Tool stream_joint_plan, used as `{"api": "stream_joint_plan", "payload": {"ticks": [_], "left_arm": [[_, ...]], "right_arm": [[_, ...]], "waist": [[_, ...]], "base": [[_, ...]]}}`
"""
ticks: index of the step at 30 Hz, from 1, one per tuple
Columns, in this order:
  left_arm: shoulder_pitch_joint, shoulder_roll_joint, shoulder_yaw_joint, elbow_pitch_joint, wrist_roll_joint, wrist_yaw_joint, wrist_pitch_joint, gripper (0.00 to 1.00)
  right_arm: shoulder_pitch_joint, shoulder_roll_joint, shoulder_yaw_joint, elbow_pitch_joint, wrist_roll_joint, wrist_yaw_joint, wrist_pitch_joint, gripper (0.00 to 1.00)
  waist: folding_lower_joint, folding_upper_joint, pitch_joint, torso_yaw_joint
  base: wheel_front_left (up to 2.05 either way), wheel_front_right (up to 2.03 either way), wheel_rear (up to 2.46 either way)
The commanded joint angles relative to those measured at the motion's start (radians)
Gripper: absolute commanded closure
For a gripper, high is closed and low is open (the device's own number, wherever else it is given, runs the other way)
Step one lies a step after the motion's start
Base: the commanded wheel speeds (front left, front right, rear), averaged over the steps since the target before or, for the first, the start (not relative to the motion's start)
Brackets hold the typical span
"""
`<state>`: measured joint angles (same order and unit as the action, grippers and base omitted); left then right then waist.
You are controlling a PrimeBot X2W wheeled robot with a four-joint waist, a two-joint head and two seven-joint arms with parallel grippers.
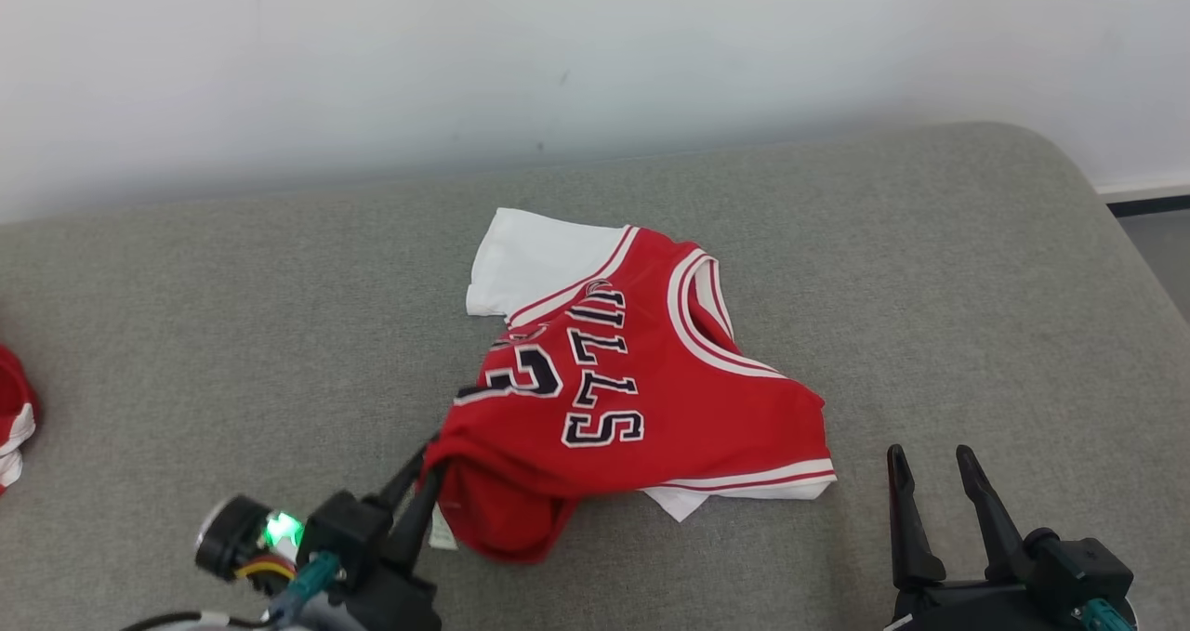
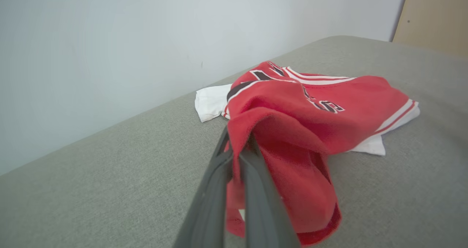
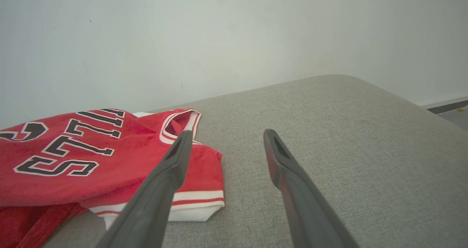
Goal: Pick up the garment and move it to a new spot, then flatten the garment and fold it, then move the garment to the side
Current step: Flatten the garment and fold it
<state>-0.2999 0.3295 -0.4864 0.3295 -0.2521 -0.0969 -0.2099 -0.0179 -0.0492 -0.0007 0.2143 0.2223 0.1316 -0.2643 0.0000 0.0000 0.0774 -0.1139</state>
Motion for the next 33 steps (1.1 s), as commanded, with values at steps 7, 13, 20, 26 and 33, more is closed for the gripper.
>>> {"api": "stream_joint_plan", "payload": {"ticks": [7, 13, 20, 26, 33], "left_arm": [[0.098, -0.036, -0.018, 0.041, -0.063, 0.002, 0.019, 0.00], [0.133, -0.071, -0.006, 0.070, -0.090, 0.023, -0.021, 0.00], [0.191, -0.082, 0.060, 0.050, -0.101, 0.082, -0.054, 0.00], [0.231, -0.100, 0.138, -0.032, -0.065, 0.110, -0.054, 0.00], [0.245, -0.139, 0.210, -0.058, -0.032, 0.099, -0.054, 0.00]], "right_arm": [[0.009, -0.002, -0.007, 0.016, -0.019, -0.002, -0.002, 0.00], [-0.013, -0.002, -0.018, 0.024, -0.040, -0.002, -0.002, 0.00], [-0.062, -0.002, -0.044, 0.114, -0.079, -0.002, -0.002, 0.00], [-0.132, -0.002, -0.091, 0.278, -0.120, -0.002, -0.002, 0.00], [-0.217, -0.002, -0.117, 0.460, -0.156, -0.002, -0.002, 0.00]], "waist": [[0.0000, 0.0000, -0.016, 0.020], [0.0000, 0.0000, -0.011, 0.061], [0.0000, 0.0000, -0.006, 0.111], [0.0000, 0.0000, -0.005, 0.149], [0.0000, 0.0000, -0.001, 0.178]], "base": [[0.00, 0.00, 0.00], [0.00, 0.00, 0.00], [0.00, 0.00, 0.00], [0.00, 0.00, 0.00], [0.00, 0.00, 0.00]]}}
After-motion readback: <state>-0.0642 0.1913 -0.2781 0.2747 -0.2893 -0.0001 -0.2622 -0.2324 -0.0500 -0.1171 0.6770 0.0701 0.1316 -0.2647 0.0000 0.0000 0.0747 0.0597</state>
